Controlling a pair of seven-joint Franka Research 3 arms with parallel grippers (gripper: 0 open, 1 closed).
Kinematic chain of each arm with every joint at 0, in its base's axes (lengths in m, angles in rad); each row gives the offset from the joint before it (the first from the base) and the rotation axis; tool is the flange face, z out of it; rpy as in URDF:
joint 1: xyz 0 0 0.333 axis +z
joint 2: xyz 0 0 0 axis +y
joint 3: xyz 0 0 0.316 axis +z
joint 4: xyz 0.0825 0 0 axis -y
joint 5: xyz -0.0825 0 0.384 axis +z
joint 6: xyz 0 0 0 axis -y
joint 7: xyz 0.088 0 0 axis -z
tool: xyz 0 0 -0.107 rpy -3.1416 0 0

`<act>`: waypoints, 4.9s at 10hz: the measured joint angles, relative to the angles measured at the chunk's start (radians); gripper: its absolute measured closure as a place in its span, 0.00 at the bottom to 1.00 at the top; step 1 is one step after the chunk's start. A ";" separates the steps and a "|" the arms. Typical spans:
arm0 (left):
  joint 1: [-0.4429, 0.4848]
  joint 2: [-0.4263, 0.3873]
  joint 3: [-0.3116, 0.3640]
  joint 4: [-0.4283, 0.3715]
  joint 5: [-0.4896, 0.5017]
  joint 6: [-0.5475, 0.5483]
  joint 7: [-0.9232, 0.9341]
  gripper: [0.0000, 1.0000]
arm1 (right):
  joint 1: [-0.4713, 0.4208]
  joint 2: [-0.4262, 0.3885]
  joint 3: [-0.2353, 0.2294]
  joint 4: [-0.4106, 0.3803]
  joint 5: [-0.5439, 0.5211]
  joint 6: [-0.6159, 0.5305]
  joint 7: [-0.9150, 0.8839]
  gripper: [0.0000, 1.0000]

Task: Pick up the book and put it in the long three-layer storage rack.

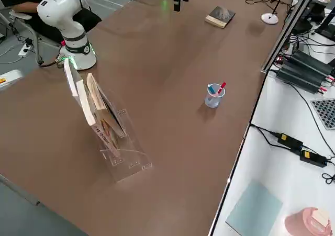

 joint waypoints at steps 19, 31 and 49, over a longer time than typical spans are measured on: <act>0.293 0.319 0.003 -0.343 -0.309 0.383 0.730 0.00 | 0.000 0.000 -0.002 0.000 0.000 0.000 0.000 0.00; 0.295 0.419 -0.015 -0.324 -0.583 0.388 0.823 0.01 | 0.000 0.000 -0.003 0.000 0.000 0.000 0.000 0.00; 0.293 0.565 -0.042 -0.277 -0.680 0.388 0.871 0.11 | 0.000 0.000 -0.005 0.000 0.000 0.000 0.000 0.00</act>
